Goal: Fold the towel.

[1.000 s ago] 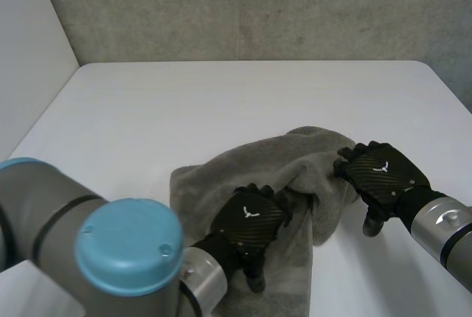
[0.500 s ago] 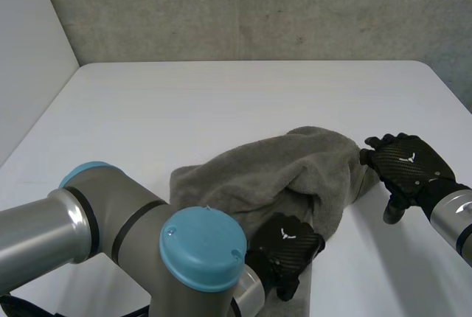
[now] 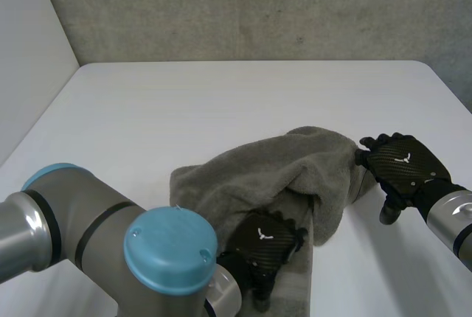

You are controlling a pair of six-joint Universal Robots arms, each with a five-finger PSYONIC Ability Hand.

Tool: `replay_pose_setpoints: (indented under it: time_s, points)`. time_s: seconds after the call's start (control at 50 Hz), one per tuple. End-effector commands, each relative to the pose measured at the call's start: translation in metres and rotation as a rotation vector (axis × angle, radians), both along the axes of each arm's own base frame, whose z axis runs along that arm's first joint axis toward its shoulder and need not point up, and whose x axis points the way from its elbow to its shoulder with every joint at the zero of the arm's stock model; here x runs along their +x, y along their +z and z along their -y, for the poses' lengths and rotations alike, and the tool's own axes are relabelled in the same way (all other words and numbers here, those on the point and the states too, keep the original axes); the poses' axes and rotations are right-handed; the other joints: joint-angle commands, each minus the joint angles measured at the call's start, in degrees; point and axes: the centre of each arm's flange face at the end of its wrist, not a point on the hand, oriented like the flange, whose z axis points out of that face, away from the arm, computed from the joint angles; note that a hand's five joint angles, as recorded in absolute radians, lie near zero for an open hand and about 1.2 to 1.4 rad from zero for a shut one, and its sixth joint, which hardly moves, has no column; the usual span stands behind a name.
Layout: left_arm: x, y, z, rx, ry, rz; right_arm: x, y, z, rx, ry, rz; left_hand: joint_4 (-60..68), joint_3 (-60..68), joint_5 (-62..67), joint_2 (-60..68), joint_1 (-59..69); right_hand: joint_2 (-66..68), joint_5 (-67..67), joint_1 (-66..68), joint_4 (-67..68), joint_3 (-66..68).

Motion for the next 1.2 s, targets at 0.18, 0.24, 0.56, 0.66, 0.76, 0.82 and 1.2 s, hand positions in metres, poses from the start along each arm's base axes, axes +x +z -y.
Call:
replay_pose_setpoints:
  time_s: [0.18,0.24,0.56,0.66,0.76,0.82,1.2]
  points:
    - [-0.005,-0.015,-0.012,-0.104,-0.110,0.108,-0.002,-0.004,-0.001,0.014,-0.005,-0.002,-2.9,-2.4,-11.5,-3.5,-2.8,-4.0,-3.4,-2.9,-4.3,-3.6]
    - [-0.006,-0.018,-0.012,-0.111,-0.117,0.119,-0.002,-0.004,-0.002,0.014,-0.005,-0.002,0.4,0.9,-8.1,-0.2,0.5,-4.0,-3.4,-2.9,-4.3,-3.6]
    - [-0.015,0.008,-0.002,-0.165,-0.093,0.037,0.000,-0.006,-0.004,0.012,0.009,-0.003,57.8,58.3,49.2,57.2,57.9,-4.0,-3.4,-2.9,-4.3,-3.6]
    - [-0.011,0.025,-0.001,-0.192,-0.080,0.002,0.000,-0.005,-0.005,0.009,0.016,-0.002,57.8,58.3,49.2,57.2,57.9,-4.0,-3.4,-2.9,-4.3,-3.6]
    - [0.007,0.035,0.014,-0.199,-0.014,-0.004,0.006,0.012,-0.014,-0.041,0.083,0.024,57.8,58.3,49.2,57.2,57.9,-4.0,-3.4,-2.9,-4.3,-3.6]
    - [0.023,0.041,0.028,-0.211,0.048,-0.017,0.011,0.026,-0.026,-0.069,0.147,0.051,57.8,58.3,49.2,57.2,57.9,-4.0,-3.4,-2.9,-4.3,-3.6]
    - [0.086,0.048,0.092,-0.225,0.353,-0.068,0.035,0.016,-0.065,0.014,0.485,0.074,57.8,58.3,49.2,57.2,57.9,-0.9,-0.3,0.2,-1.2,-0.5]
